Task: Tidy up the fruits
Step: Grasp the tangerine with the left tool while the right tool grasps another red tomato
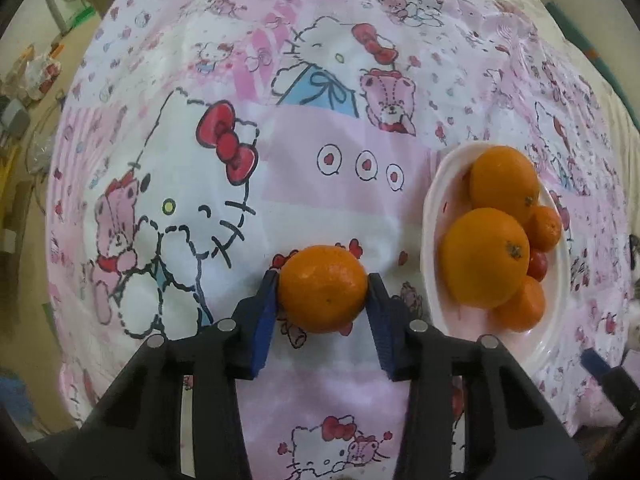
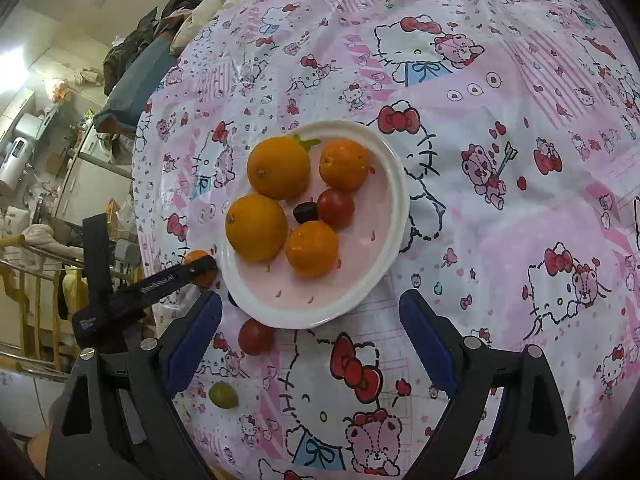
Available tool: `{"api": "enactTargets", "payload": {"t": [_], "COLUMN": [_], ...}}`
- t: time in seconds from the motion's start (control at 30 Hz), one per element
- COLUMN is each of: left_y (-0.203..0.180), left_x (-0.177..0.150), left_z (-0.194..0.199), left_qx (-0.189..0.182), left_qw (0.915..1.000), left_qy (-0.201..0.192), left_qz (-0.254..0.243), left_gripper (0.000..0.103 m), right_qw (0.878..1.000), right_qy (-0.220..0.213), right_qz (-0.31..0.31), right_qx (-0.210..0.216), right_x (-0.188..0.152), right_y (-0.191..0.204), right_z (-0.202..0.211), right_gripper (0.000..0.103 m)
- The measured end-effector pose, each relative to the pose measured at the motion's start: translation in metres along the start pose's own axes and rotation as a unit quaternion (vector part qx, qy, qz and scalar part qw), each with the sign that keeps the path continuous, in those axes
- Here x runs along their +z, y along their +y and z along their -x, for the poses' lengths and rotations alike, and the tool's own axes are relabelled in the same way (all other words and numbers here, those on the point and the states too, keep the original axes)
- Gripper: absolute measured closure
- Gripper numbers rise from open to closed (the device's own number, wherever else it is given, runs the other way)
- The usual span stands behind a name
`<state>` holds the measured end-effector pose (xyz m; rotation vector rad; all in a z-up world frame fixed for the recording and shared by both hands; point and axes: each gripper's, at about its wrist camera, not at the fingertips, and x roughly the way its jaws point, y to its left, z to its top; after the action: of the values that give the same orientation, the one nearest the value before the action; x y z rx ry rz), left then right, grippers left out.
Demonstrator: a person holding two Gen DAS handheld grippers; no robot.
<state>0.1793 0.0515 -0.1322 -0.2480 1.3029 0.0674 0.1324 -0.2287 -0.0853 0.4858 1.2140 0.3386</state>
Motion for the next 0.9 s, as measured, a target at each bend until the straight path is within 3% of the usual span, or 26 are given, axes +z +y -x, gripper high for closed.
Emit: {"api": "enactTargets", "payload": {"t": [0.4,0.6,0.63,0.67,0.73,0.9], "left_y": [0.002,0.006,0.007,0.008,0.013,0.015], "left_x": [-0.010,-0.015,-0.015,-0.016,-0.016,-0.017], "left_z": [0.020,0.047,0.051,0.055,0.064,0.076], "left_qx": [0.004,-0.005,-0.008,-0.010,-0.013,-0.025], "left_qw": [1.0000,0.9998,0.9998,0.9997,0.9995,0.9989], "left_qy": [-0.001,-0.017,-0.019,-0.023,-0.029,-0.039], "left_qz": [-0.001,-0.006,-0.004,-0.001,0.000,-0.004], "left_gripper": [0.066,0.066,0.066,0.066,0.066,0.066], "right_qw": [1.000,0.997,0.996,0.995,0.992,0.987], "right_qy": [0.012,0.073,0.083,0.096,0.123,0.154], "right_qz": [0.017,0.002,0.001,0.002,0.005,0.034], "right_qx": [-0.008,0.035,0.035,0.033,0.039,0.023], "right_x": [-0.007,-0.020,-0.023,-0.026,-0.032,-0.044], "right_y": [0.011,0.017,0.018,0.019,0.024,0.049], "right_z": [0.000,-0.019,-0.023,-0.028,-0.040,-0.069], "right_gripper": [0.011,0.011,0.013,0.023,0.031,0.037]}}
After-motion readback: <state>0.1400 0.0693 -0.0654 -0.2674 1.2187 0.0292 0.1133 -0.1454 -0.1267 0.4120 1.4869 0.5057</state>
